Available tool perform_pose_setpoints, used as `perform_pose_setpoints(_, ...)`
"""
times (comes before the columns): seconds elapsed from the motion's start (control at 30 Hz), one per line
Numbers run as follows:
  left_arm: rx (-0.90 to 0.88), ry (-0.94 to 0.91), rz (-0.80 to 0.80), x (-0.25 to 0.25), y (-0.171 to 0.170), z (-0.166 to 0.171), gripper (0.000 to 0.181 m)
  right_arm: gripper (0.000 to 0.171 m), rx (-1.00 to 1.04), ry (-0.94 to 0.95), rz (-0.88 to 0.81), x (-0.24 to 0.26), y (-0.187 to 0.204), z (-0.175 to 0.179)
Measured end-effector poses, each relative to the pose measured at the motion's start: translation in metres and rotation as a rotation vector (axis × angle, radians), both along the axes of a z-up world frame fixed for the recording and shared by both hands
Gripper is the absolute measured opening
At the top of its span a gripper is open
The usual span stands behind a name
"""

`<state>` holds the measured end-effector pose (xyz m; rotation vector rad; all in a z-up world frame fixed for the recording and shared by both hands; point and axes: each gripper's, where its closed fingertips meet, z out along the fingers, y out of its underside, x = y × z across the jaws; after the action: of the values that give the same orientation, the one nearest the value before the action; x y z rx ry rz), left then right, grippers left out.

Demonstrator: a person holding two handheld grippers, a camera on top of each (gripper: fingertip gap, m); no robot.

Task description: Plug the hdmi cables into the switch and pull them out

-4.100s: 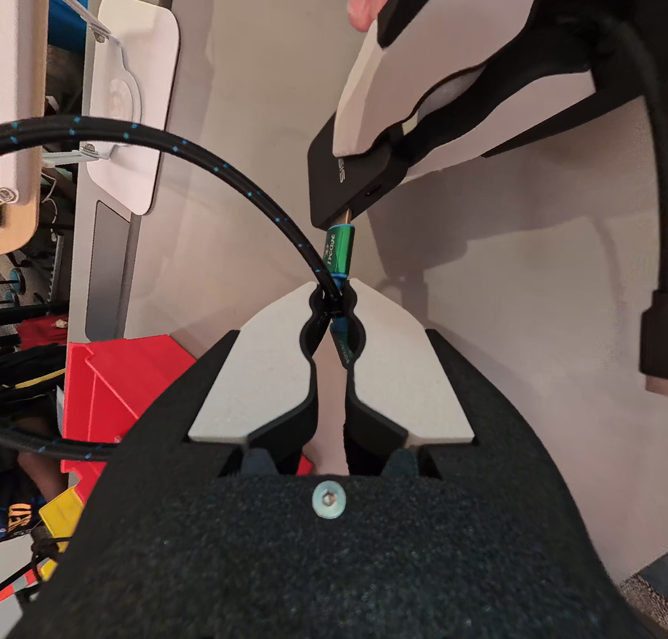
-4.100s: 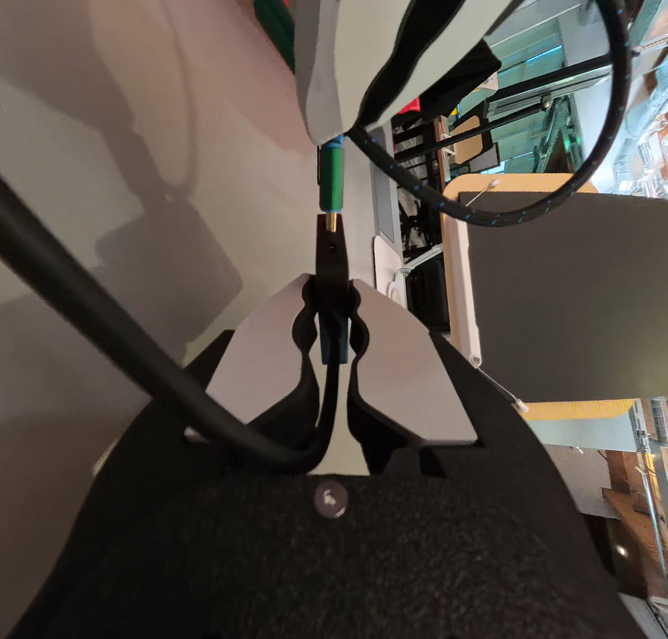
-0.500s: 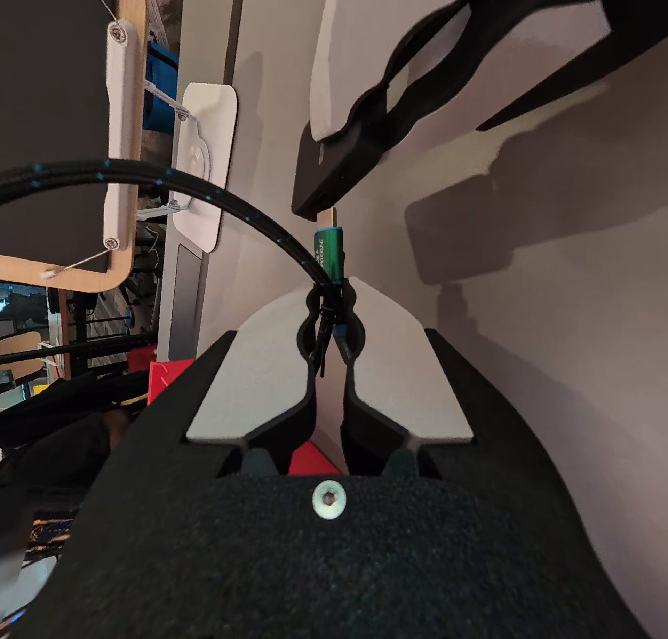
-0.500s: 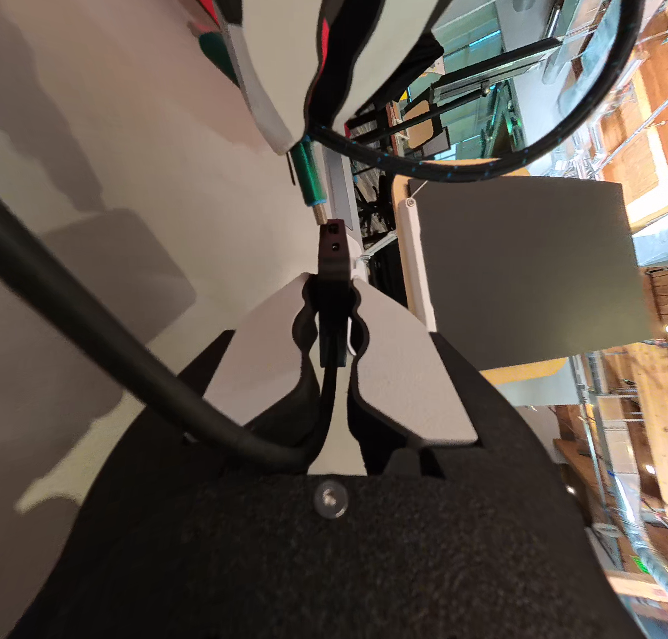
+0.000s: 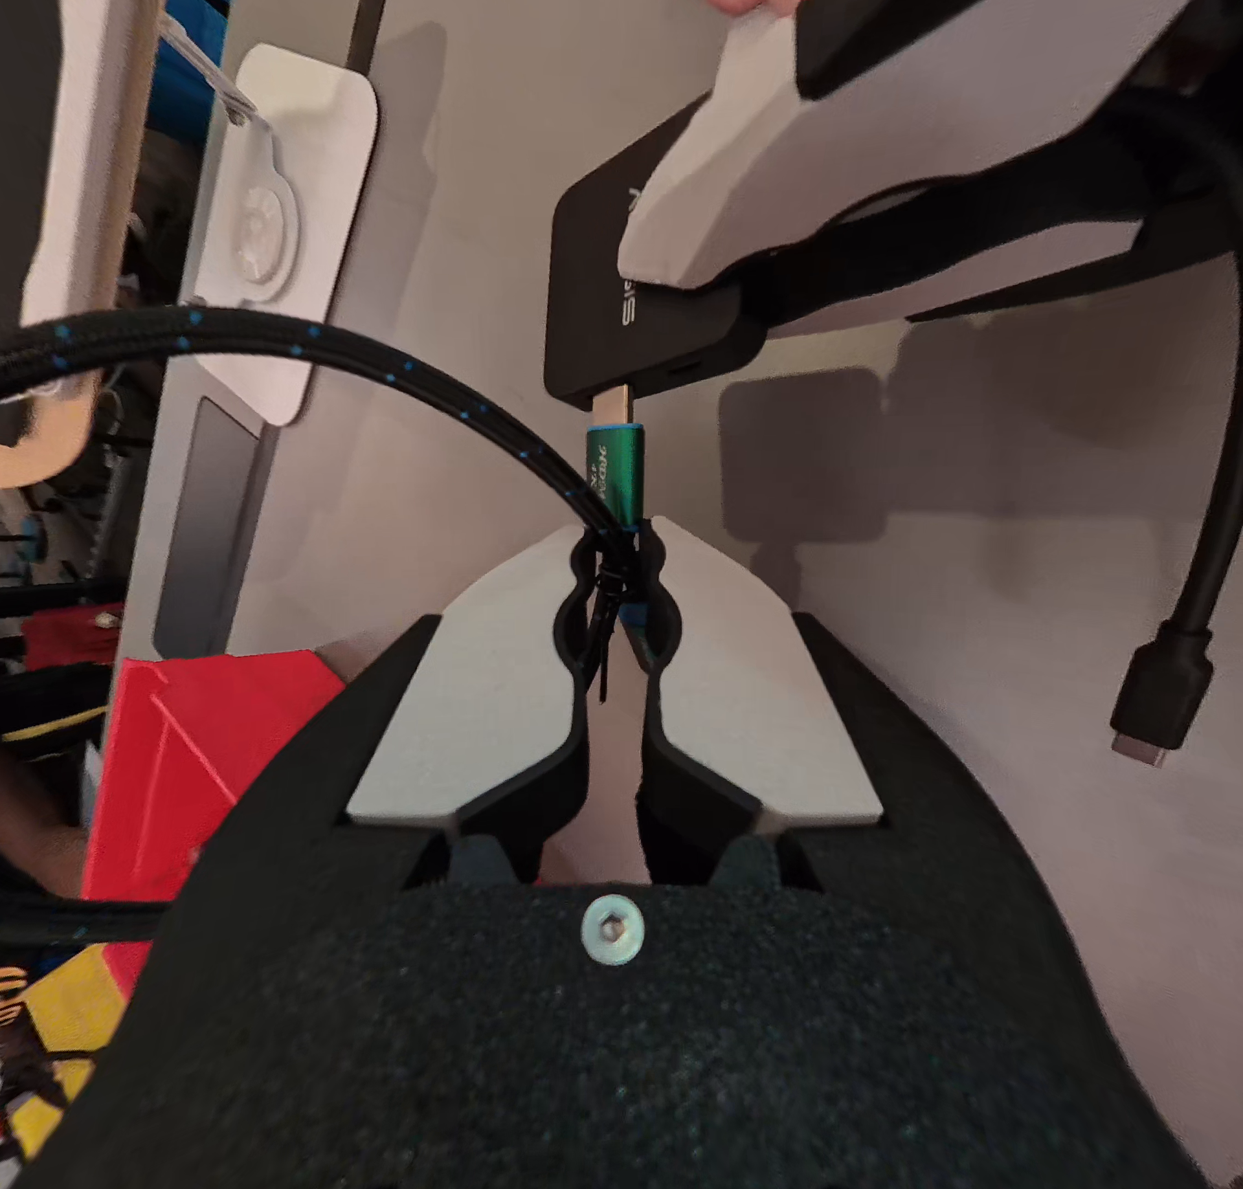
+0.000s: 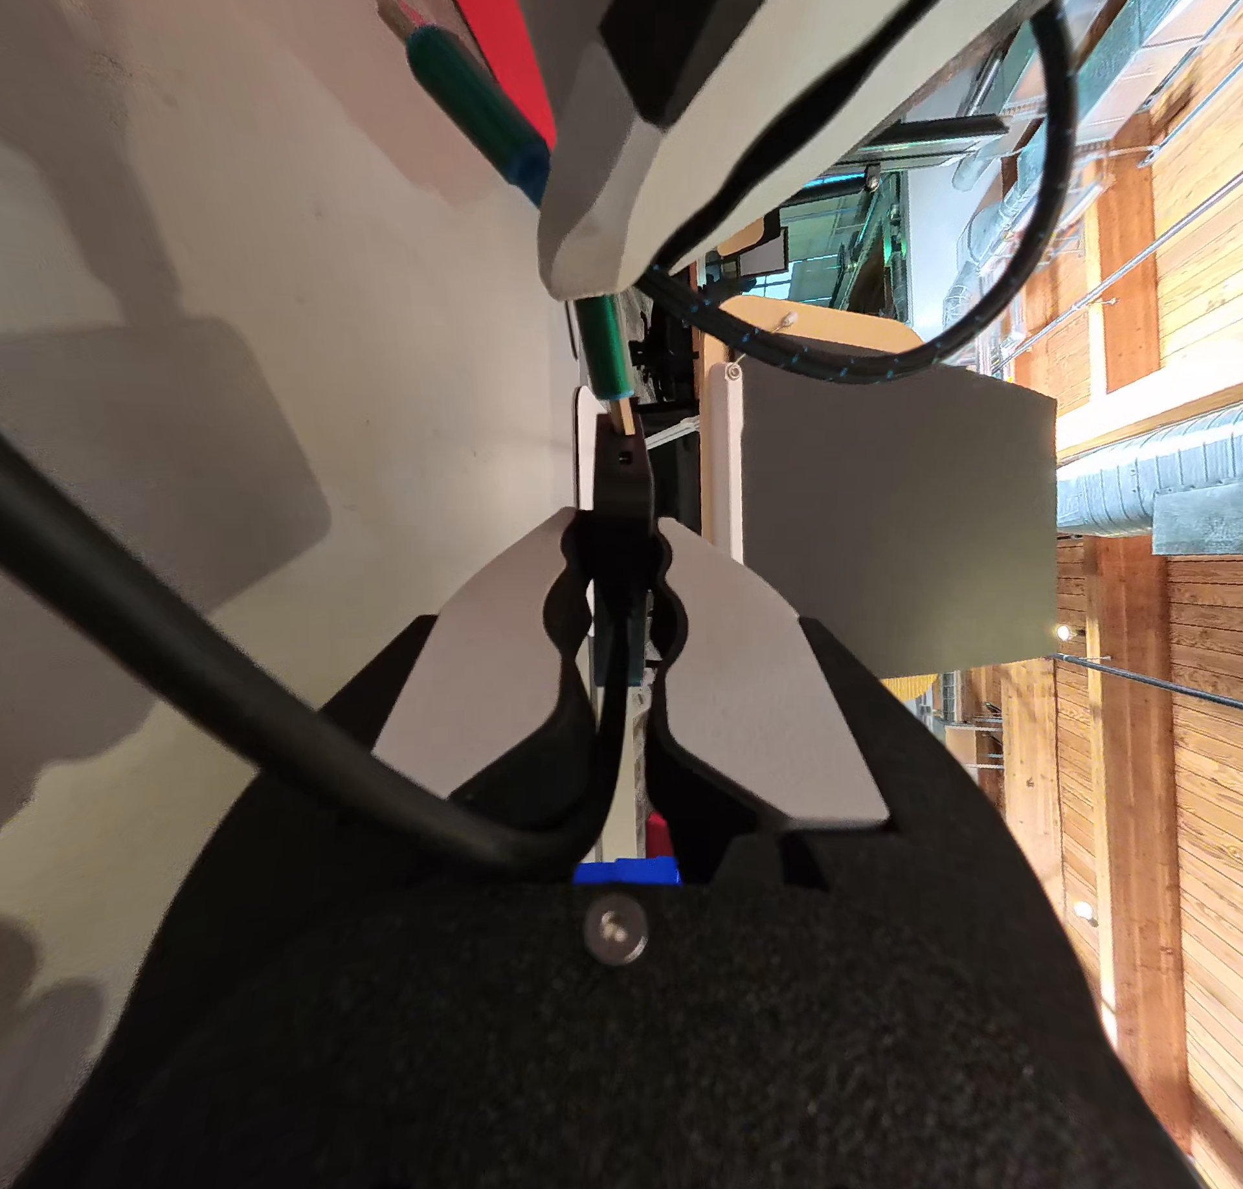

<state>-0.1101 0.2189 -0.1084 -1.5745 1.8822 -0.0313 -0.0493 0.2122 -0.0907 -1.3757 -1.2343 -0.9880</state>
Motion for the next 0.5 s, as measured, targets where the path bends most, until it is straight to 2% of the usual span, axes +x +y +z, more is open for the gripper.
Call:
perform_pose_setpoints(0.27, -0.029, 0.016, -0.021, -0.0007, -0.0004, 0.0014, 0.012, 0.014, 0.005, 0.005, 0.019, -0.0020, -0.0021, 0.0012)
perform_pose_setpoints(0.5, 0.197, 0.201, -0.033, -0.0045, 0.0058, -0.0040, 0.012, 0.014, -0.007, -0.054, 0.026, -0.0092, -0.0011, -0.0084)
